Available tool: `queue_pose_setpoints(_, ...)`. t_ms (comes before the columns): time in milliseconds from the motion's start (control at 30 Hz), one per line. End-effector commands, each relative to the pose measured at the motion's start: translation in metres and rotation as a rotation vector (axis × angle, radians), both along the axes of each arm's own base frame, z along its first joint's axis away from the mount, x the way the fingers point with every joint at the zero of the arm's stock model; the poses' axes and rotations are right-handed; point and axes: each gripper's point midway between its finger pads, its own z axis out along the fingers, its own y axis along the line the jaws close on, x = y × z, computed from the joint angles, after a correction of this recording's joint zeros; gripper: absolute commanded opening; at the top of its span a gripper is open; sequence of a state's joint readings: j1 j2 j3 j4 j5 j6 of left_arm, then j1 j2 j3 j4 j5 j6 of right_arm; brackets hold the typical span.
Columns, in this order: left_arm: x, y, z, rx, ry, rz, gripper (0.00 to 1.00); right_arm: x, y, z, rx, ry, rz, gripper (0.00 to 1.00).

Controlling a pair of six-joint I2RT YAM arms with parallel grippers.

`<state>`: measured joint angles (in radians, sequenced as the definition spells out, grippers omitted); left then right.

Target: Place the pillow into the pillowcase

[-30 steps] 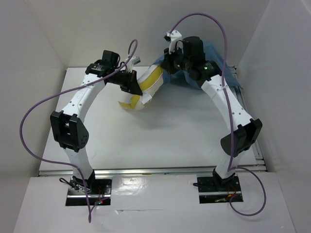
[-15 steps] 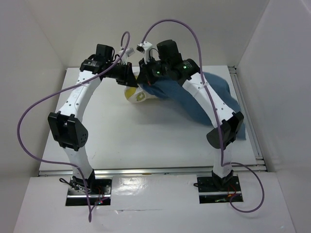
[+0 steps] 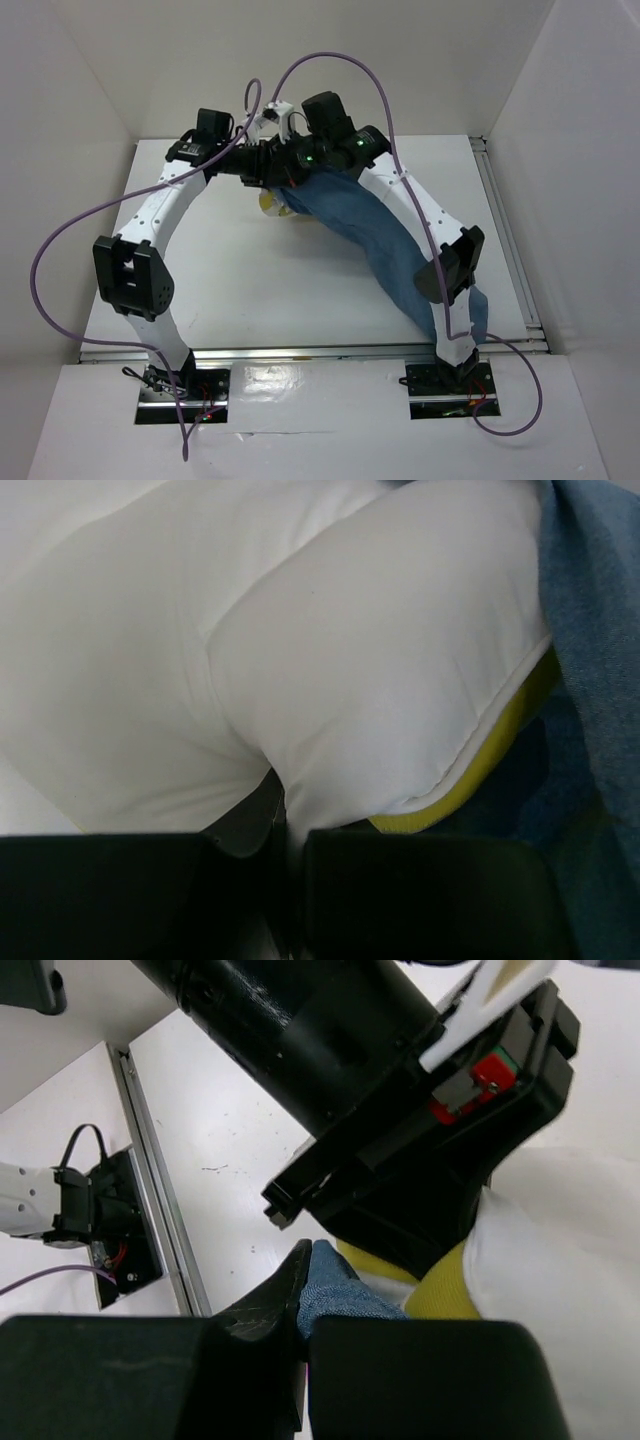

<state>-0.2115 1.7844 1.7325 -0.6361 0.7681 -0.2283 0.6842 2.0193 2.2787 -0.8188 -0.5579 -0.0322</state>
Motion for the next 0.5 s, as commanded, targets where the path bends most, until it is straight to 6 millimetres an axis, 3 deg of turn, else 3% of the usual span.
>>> queue_pose_setpoints(0,-0.041,-0.034,0.053,-0.218,-0.018,-0.181,0.0,-0.028,0.05,0.064,0.199,-0.165,0.153,0.0)
queue_pose_setpoints(233,-0.058,-0.052,0.06,-0.311,0.039,-0.27,0.0,-0.034,0.069,0.052,0.201,-0.153,0.194,0.0)
queue_pose_setpoints(467,-0.055,-0.067,0.064,-0.398,0.084,-0.322,0.0,-0.045,0.088,0.065,0.264,-0.206,0.264,0.0)
